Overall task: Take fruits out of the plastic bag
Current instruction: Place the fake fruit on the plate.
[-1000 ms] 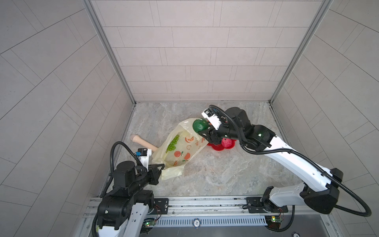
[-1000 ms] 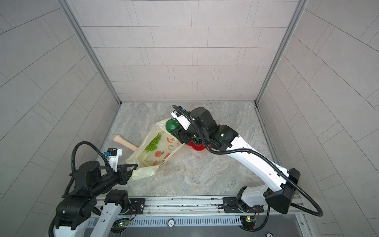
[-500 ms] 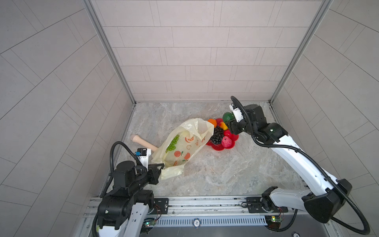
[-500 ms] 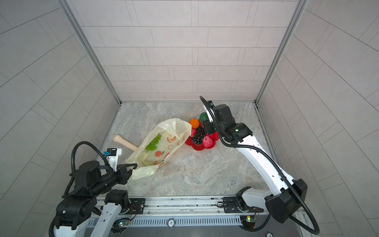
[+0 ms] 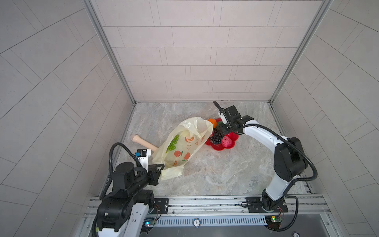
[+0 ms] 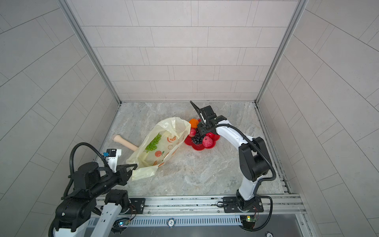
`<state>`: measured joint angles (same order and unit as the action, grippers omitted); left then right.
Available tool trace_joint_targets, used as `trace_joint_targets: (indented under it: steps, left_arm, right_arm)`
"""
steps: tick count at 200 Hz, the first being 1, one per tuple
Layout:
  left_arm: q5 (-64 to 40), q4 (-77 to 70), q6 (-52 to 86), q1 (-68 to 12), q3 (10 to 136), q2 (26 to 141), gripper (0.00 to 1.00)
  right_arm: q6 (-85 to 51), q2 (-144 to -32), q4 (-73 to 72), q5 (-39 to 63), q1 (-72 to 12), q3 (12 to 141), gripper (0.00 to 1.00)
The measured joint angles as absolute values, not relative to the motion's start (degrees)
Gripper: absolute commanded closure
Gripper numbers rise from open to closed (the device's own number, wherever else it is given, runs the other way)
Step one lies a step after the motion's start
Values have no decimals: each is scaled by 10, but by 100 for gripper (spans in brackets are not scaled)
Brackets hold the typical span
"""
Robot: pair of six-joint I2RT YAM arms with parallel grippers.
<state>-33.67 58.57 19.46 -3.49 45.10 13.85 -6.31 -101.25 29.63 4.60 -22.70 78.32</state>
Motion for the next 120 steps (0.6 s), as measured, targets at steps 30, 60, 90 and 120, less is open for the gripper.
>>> trace_joint_targets:
  steps: [30,60,90,120]
  left_arm:
    - [-338,586,195,-35,451,138,100]
    - [-338,586,195,-35,451,138,100]
    - [-338,586,195,-35,451,138,100]
    - [-338,586,195,-35,451,138,100]
  right_arm:
    - [-65,-1051,297,45,-227,810,39]
    - [-63,-1056,302,40,-229,816,20]
    - [-65,-1055,302,36,-229,816,17]
    - [-67,-1045,302,35,-230,816,16]
